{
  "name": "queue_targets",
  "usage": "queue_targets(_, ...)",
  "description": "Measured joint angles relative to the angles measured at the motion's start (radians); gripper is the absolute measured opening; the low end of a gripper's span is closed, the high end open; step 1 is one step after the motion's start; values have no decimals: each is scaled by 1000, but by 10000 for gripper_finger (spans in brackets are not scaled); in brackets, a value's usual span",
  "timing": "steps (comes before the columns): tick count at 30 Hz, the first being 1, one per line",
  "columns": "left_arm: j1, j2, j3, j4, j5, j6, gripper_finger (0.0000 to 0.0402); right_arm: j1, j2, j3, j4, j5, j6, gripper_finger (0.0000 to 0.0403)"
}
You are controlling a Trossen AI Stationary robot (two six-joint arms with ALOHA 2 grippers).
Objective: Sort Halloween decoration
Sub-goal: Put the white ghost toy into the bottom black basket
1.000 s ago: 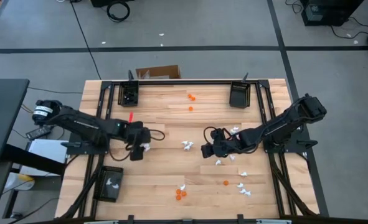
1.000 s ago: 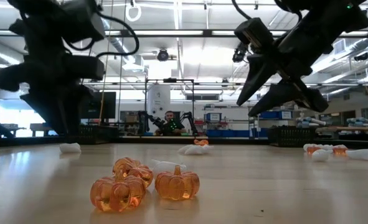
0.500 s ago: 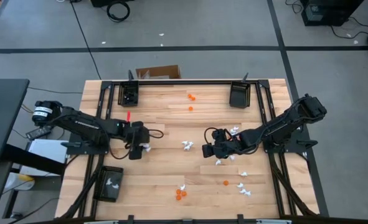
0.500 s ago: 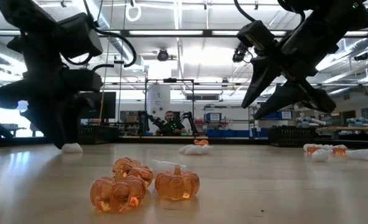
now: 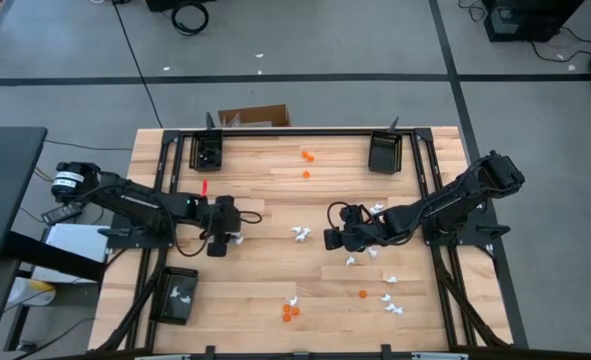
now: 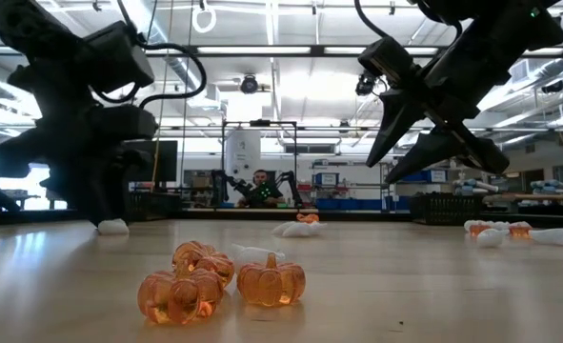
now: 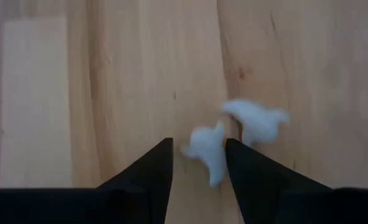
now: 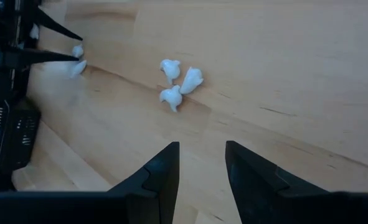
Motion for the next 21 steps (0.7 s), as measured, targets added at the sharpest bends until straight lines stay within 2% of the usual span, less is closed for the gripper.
queue_targets(6, 0, -1, 3, -26, 0, -3, 148, -1, 0, 0, 1, 2, 0, 137)
queue_targets(16, -2, 1, 0, 50, 14, -7, 141, -2, 0, 0, 1, 9, 0, 137)
queue_targets(21, -2, 1, 0, -1, 17, 8, 141, -2, 0, 0, 1, 9, 0, 137)
